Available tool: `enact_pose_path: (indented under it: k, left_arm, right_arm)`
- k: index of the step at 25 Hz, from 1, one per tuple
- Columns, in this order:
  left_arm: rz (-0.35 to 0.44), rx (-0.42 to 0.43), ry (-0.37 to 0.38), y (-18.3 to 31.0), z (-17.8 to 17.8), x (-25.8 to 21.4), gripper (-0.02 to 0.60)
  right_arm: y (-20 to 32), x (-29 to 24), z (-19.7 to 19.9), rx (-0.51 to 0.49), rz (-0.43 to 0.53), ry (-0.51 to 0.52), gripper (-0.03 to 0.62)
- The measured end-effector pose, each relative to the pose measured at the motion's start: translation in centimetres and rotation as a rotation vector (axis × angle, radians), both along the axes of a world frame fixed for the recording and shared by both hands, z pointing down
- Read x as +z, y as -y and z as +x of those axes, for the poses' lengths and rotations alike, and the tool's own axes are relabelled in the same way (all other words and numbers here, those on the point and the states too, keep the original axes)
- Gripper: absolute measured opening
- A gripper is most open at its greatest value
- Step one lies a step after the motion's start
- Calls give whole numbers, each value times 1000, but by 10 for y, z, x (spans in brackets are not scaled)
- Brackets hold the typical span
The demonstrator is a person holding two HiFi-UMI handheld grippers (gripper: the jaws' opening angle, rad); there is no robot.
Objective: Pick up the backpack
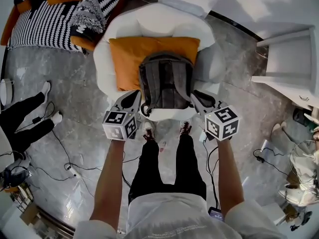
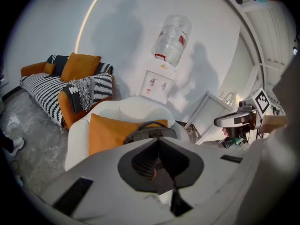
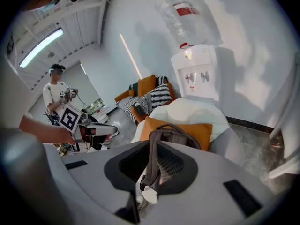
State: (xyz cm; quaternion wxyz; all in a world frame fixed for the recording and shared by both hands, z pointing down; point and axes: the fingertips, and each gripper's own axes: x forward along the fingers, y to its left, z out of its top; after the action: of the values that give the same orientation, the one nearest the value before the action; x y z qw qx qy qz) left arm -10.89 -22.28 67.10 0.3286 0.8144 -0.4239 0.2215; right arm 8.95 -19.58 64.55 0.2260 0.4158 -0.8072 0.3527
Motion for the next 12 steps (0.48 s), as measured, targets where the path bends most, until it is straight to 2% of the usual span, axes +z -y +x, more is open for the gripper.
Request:
enact_pose_path:
  k: [4, 12]
  left_arm:
    - [-23, 17, 10, 1, 3, 20, 71]
    - [-57, 40, 30, -4, 4, 55, 71]
  right_arm:
    - [2, 19, -2, 4, -27, 5, 48]
    - [-2, 55, 0, 16, -69, -4, 87]
